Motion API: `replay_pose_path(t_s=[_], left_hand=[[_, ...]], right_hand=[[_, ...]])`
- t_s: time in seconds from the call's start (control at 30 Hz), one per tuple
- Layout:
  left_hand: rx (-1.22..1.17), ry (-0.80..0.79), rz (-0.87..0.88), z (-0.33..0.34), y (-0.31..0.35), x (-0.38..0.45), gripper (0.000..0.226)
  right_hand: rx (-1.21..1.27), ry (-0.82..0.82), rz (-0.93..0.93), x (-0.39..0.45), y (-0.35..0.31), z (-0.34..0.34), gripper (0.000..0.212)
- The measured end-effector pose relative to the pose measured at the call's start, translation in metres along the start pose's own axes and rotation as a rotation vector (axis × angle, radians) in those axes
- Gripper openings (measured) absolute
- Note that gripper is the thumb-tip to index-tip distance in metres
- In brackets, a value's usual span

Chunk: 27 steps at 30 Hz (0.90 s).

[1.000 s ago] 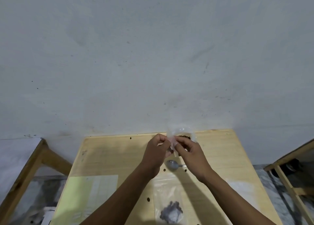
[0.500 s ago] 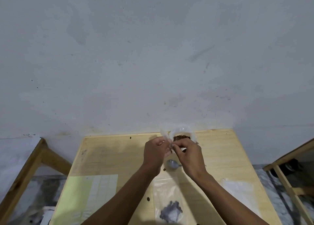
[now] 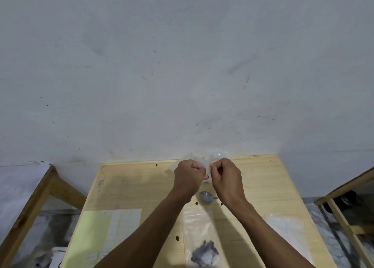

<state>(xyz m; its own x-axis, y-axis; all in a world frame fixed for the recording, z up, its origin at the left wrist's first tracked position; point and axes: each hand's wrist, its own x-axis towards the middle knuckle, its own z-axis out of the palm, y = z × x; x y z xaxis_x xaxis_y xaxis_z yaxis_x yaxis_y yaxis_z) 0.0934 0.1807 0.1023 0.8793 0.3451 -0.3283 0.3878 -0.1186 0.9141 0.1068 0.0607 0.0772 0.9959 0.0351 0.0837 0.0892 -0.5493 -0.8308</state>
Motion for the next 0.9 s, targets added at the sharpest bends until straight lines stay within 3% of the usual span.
replay_pose_path(t_s=[0.4, 0.5, 0.6, 0.67, 0.8, 0.9], left_hand=[[-0.026, -0.1, -0.127, -0.007, 0.011, -0.001, 0.027], [0.018, -0.113, -0.153, -0.008, 0.01, 0.001, 0.031], [0.067, -0.193, -0.211, -0.007, 0.004, -0.004, 0.029], [0.076, -0.244, -0.252, -0.005, 0.0, -0.014, 0.026], [0.241, -0.065, -0.109, -0.004, -0.009, -0.017, 0.018], [0.295, 0.12, 0.063, -0.005, -0.014, -0.019, 0.059]], right_hand=[[-0.006, 0.052, -0.075, 0.0, -0.002, 0.001, 0.019], [-0.013, 0.035, -0.058, 0.001, -0.004, 0.002, 0.019], [0.05, 0.152, 0.007, 0.008, -0.005, -0.001, 0.02], [0.06, 0.142, 0.024, 0.014, -0.005, -0.006, 0.019], [0.051, 0.03, 0.056, 0.011, -0.003, -0.01, 0.018], [0.062, -0.012, 0.073, 0.01, -0.002, -0.012, 0.017]])
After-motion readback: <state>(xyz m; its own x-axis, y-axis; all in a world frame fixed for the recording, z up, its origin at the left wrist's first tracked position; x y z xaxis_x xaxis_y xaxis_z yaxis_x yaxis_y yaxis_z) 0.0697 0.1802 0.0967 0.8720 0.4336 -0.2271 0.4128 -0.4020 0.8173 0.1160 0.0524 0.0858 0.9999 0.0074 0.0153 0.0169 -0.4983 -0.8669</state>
